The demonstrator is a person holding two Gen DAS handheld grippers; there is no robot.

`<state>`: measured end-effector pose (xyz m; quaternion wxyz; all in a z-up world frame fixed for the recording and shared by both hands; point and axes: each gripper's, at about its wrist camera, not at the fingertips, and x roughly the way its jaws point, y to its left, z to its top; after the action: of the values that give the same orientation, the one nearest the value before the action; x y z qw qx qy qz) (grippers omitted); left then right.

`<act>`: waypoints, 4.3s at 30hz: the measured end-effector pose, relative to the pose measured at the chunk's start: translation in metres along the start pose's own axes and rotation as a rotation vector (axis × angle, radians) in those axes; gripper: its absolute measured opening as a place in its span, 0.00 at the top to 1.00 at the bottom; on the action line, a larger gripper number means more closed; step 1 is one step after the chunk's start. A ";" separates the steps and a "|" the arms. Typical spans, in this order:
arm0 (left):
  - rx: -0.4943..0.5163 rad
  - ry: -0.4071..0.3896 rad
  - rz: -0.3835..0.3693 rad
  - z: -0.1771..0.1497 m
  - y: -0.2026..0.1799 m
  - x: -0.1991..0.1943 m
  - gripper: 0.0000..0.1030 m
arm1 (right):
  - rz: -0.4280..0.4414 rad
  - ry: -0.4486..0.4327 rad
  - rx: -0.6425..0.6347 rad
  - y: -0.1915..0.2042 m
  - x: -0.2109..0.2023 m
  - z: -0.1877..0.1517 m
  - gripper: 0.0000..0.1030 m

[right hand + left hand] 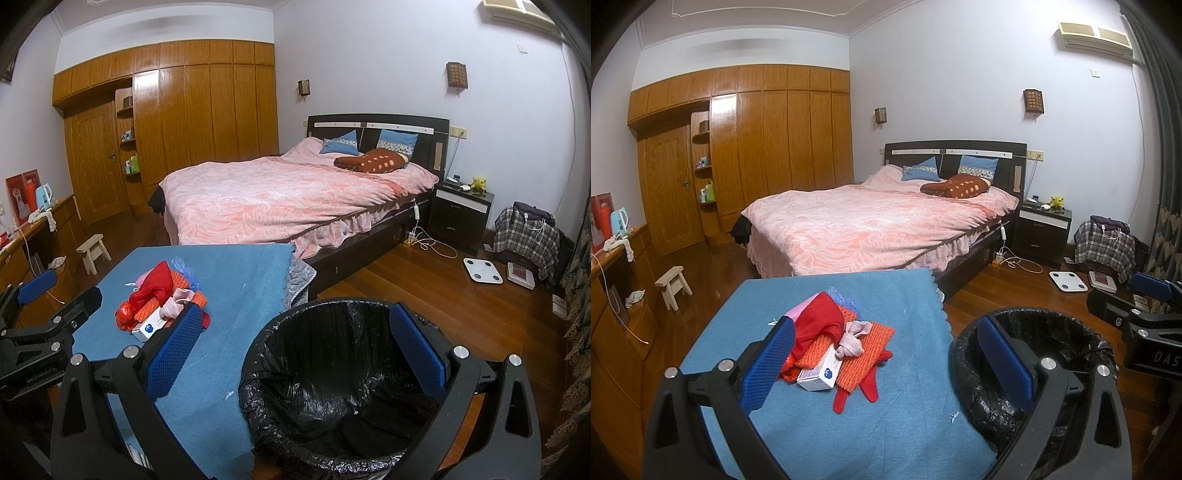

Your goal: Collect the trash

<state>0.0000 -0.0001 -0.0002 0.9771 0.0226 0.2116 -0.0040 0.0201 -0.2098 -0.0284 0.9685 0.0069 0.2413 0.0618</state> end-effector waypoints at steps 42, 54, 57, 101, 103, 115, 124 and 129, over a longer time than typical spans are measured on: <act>0.000 0.003 0.000 0.002 0.003 0.003 0.06 | -0.001 0.004 0.001 -0.001 -0.001 -0.002 0.05; -0.002 0.005 -0.001 0.000 0.003 0.003 0.06 | 0.002 0.006 0.000 0.000 0.000 -0.005 0.05; -0.003 0.006 0.000 -0.001 0.002 0.004 0.06 | 0.002 0.008 0.000 0.000 0.000 -0.006 0.05; -0.139 0.202 0.283 -0.088 0.193 0.148 0.21 | 0.283 0.210 -0.135 0.184 0.228 -0.035 0.39; -0.139 0.204 0.279 -0.090 0.195 0.152 0.21 | 0.289 0.230 -0.146 0.191 0.239 -0.038 0.40; -0.146 0.226 0.217 -0.099 0.191 0.174 0.21 | 0.344 0.290 -0.195 0.207 0.267 -0.054 0.60; -0.159 0.228 0.164 -0.101 0.187 0.178 0.20 | 0.363 0.285 -0.186 0.203 0.262 -0.049 0.64; -0.154 0.225 0.141 -0.098 0.181 0.176 0.17 | 0.366 0.274 -0.183 0.201 0.256 -0.047 0.64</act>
<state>0.1234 0.1855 -0.1543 0.9439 -0.0372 0.3174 0.0833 0.1989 0.0199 -0.1806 0.8960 -0.0455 0.3587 0.2580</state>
